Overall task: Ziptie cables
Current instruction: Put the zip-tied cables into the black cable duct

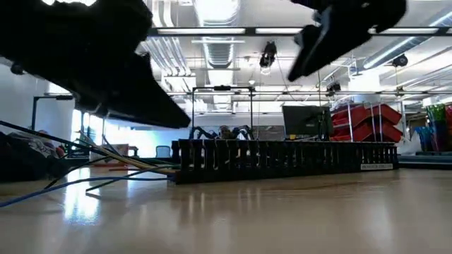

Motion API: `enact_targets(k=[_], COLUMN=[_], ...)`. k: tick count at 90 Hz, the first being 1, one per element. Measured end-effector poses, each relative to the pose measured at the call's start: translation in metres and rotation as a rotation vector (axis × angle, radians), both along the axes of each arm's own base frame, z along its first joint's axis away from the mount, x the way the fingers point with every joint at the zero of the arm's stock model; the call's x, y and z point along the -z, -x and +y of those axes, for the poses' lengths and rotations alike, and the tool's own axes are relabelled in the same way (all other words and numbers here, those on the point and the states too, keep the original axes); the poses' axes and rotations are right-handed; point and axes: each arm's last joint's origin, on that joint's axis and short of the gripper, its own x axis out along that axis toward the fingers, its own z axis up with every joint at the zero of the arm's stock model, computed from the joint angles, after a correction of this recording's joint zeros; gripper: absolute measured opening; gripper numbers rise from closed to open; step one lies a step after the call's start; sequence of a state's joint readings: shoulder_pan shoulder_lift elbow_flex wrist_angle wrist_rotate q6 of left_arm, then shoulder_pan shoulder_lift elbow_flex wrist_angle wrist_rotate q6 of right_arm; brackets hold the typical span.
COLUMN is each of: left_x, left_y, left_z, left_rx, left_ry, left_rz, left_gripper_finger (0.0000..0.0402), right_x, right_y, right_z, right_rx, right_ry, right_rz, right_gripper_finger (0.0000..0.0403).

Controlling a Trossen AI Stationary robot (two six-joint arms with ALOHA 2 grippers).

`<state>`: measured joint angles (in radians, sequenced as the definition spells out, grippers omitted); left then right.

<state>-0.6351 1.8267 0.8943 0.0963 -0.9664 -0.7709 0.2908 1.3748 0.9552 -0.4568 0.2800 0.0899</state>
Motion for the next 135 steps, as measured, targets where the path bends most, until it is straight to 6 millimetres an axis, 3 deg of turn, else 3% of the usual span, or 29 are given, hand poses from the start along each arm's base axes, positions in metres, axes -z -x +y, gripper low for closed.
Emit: enact_targets(k=[16,27,56,72,84,121,135], left_x=[-0.012,-0.006,0.01,0.017,0.008,-0.02,-0.026], left_y=[-0.018,-0.031,-0.045,-0.044,-0.038,0.012,0.027], left_z=[0.008,0.016,0.029,0.031,0.03,0.029,0.034], left_rx=[0.006,0.012,0.051,0.092,0.107,0.293,0.327], left_ry=[0.007,0.014,0.081,0.107,0.1,0.063,0.077], left_rz=[-0.001,0.039,0.093,0.169,0.199,0.584,0.712], left_gripper_finger=[0.013,0.0139,0.0129,0.007,0.0009,0.0002,0.0021], right_x=[0.009,0.018,0.035,0.036,0.037,0.051,0.063], right_y=[0.037,0.053,0.062,0.06,0.062,0.075,0.082], right_z=[-0.009,-0.014,-0.016,-0.016,-0.017,-0.022,-0.024], right_rx=[0.078,0.127,0.163,0.15,0.139,0.108,0.122], right_ry=[0.036,0.009,-0.017,-0.012,0.003,0.091,0.096], right_rz=[-0.021,-0.012,0.015,0.005,0.018,0.131,0.162], right_gripper_finger=[0.0247,0.024,0.0223,0.0217,0.0217,0.0184,0.0165])
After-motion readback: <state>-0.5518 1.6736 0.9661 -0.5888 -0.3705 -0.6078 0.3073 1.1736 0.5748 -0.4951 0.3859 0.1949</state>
